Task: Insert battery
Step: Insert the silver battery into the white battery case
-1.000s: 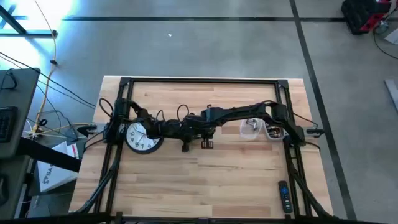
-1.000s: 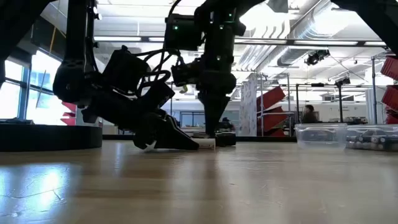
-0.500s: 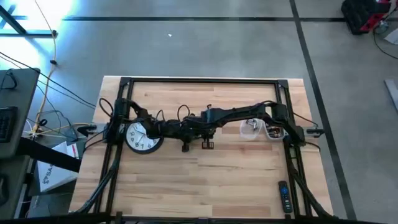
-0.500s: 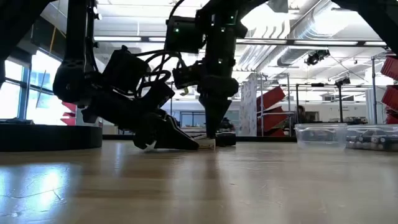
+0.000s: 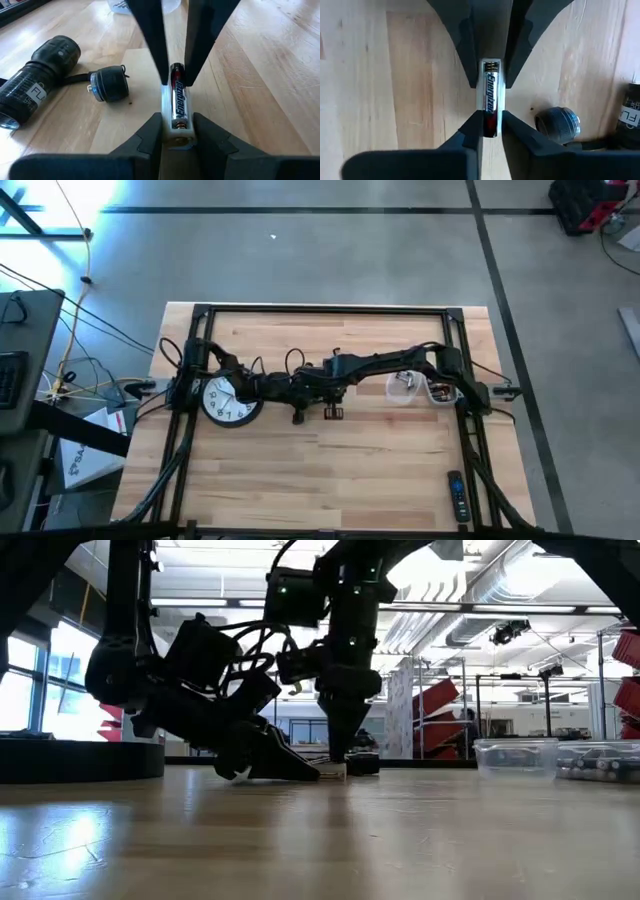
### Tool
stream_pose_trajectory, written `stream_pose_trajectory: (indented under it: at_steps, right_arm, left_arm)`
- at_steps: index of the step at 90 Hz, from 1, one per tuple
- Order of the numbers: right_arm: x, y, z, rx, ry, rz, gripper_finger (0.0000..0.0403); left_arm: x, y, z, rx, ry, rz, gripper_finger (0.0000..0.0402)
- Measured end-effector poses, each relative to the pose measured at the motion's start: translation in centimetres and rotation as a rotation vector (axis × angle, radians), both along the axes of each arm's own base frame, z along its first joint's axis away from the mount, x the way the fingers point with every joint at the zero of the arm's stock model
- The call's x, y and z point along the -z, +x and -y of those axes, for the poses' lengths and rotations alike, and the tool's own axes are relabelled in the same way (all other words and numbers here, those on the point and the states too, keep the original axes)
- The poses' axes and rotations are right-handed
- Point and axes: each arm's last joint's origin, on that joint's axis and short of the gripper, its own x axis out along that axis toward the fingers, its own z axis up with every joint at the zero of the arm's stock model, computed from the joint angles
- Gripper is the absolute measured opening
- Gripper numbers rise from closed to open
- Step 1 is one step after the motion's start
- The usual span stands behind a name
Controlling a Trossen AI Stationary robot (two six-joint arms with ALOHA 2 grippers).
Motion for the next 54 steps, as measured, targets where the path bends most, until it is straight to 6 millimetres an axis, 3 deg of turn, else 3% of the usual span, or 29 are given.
stream_pose_trajectory:
  at_steps: [20, 54]
  right_arm:
    - [-0.5, 0.0, 0.0, 0.016, 0.003, 0.007, 0.0089]
    - [-1.2, -0.8, -1.0, -0.004, 0.013, -0.088, 0.009]
  left_arm:
    - [0.0, 0.0, 0.0, 0.0, 0.0, 0.0, 0.0072]
    - [0.0, 0.0, 0.0, 0.0, 0.0, -0.001, 0.0072]
